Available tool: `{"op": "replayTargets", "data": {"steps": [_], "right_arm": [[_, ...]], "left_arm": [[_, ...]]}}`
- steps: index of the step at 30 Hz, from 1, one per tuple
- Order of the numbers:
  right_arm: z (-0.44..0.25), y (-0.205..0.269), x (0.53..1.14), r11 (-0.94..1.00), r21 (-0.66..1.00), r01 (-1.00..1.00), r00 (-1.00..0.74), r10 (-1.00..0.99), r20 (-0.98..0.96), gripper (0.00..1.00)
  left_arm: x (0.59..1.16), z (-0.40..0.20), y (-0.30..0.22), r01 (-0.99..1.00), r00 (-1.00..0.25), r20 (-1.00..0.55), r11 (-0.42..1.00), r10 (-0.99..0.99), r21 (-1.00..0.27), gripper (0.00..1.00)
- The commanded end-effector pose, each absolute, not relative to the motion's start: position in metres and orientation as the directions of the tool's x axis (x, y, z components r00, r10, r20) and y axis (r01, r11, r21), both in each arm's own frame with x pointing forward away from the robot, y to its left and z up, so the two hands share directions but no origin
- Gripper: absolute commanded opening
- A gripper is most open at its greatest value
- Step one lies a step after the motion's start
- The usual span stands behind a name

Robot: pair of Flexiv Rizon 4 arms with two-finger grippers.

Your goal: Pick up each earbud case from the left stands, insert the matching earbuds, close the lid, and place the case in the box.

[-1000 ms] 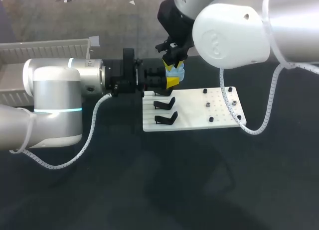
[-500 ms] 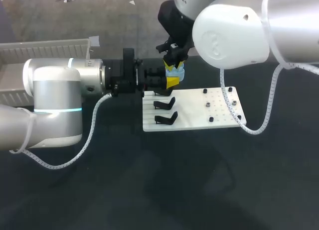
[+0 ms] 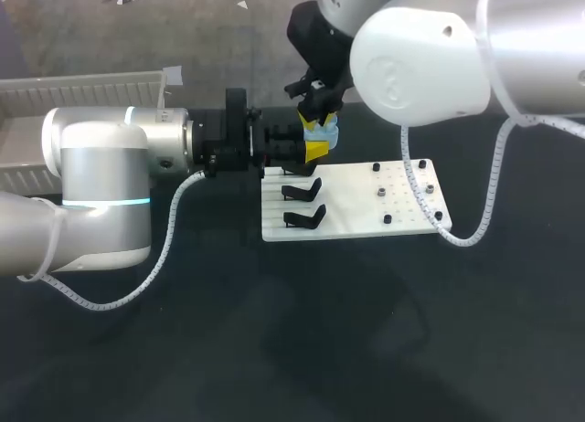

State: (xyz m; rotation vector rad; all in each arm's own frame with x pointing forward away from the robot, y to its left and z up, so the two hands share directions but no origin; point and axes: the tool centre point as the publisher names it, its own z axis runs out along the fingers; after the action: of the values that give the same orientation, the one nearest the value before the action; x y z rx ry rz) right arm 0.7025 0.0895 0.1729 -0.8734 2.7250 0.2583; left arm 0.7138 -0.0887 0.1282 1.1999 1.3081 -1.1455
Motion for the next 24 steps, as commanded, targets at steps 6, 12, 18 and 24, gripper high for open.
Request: {"op": "replayTargets", "data": {"steps": [6,12,18,24], "right_arm": [[0.1702,0.0928,0.7058,0.798,0.084,-0.597,-0.781,-0.554,-0.29,0.0],[0.1679,0.0917,0.7068,0.796,0.073,-0.601,-0.778,-0.562,-0.282,0.0],[0.1673,0.0913,0.7073,0.793,0.063,-0.606,-0.775,-0.571,-0.271,0.0],[0.1665,0.0921,0.7064,0.788,0.054,-0.614,-0.77,-0.582,-0.264,0.0]], "left_arm": [[0.7121,0.1272,-0.0889,0.997,-0.021,-0.998,0.072,0.063,-0.017,0.0],[0.7121,0.1272,-0.0889,0.997,-0.021,-0.998,0.072,0.063,-0.017,0.0],[0.7121,0.1272,-0.0889,0.997,-0.021,-0.998,0.072,0.063,-0.017,0.0],[0.7121,0.1272,-0.0889,0.997,-0.021,-0.998,0.072,0.063,-0.017,0.0]]}}
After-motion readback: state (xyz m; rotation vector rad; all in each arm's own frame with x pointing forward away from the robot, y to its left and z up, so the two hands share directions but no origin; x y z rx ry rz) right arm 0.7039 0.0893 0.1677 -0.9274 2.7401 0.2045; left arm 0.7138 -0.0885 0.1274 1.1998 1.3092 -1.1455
